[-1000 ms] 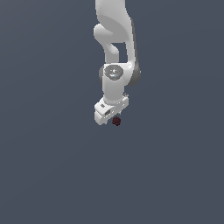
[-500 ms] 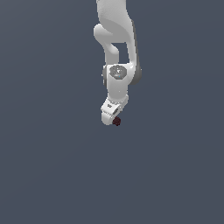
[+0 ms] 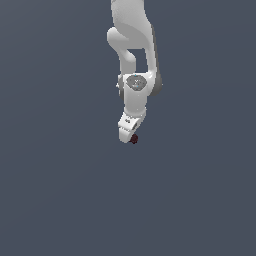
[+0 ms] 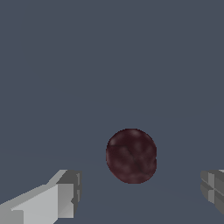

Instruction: Pick up the object and move it to a goal position.

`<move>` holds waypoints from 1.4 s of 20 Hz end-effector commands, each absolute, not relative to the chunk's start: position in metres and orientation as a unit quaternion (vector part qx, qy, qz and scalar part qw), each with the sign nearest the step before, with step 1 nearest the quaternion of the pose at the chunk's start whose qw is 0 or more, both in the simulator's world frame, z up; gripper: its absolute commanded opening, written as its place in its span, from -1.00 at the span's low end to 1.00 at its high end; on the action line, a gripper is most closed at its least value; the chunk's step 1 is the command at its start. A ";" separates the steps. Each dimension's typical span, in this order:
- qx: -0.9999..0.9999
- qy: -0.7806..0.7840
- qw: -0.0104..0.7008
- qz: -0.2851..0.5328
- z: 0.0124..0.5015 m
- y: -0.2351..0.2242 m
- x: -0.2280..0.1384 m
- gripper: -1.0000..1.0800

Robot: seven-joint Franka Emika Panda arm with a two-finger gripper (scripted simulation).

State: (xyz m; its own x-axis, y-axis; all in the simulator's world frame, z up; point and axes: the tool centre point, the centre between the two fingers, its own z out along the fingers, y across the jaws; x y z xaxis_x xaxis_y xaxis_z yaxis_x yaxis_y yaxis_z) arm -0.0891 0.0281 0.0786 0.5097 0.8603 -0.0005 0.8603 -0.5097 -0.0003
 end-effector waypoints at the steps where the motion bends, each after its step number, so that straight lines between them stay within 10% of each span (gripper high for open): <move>1: -0.869 -0.495 0.000 0.000 0.077 0.028 -0.089 0.92; 18: -0.867 -0.498 0.000 0.000 0.028 0.028 -0.090 0.92; 19: -0.867 -0.498 0.000 0.000 0.028 0.028 -0.090 -1.00; 28: -0.867 -0.498 0.000 0.000 0.028 0.028 -0.090 -1.00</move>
State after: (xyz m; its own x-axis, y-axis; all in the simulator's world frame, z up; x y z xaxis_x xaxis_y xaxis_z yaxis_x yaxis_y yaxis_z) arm -0.0895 0.0279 0.0291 0.5055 0.8628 0.0003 0.8628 -0.5055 0.0014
